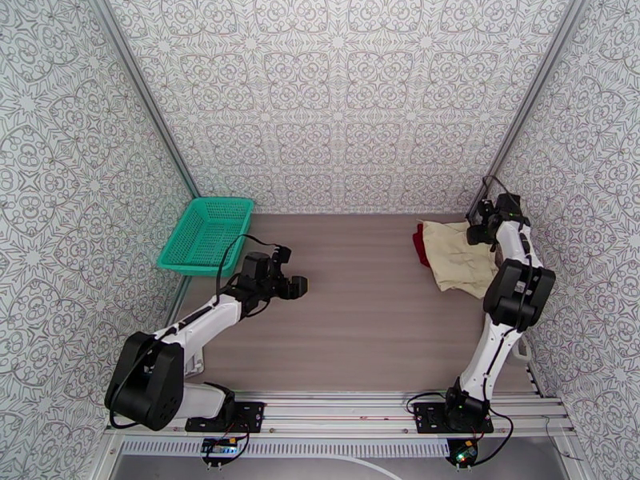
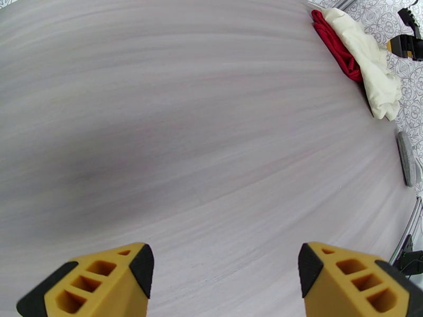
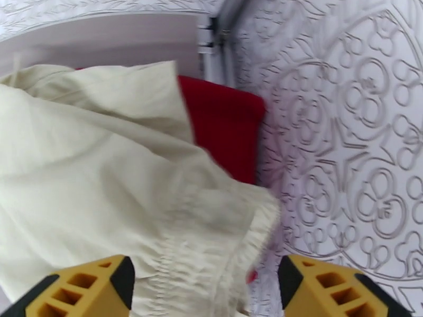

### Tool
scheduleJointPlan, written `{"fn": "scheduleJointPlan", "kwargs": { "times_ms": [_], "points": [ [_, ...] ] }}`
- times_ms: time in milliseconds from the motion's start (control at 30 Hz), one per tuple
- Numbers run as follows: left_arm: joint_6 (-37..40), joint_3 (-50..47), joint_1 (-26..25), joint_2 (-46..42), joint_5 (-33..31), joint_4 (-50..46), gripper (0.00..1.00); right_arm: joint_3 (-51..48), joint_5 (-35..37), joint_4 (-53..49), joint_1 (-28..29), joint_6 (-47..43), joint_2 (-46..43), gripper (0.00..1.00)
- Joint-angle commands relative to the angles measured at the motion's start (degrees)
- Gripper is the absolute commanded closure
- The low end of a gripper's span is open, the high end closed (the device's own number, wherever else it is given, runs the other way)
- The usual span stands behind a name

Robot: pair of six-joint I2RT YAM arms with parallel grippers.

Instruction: Fold and stack the mixed laundry pile

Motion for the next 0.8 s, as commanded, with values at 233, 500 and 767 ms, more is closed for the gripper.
{"fn": "scheduleJointPlan", "kwargs": {
  "times_ms": [233,500,767],
  "points": [
    [0.2,1.8,0.8,-1.1,0.8,1.4,0.22,-34.8,-4.6,19.2,6.9,18.6,-34.4,0.20],
    [1.5,-2.5,3.9,-6.4,0.1,3.6,0.21,-78.6,-7.9,51.9,10.8,29.4,-58.8,0.01],
    [0.2,-6.9,8.4,-9.6,-2.1,4.7,0.20,-90.7,-15.4,85.8,12.0,28.1,-47.0,0.01]
  ]
}}
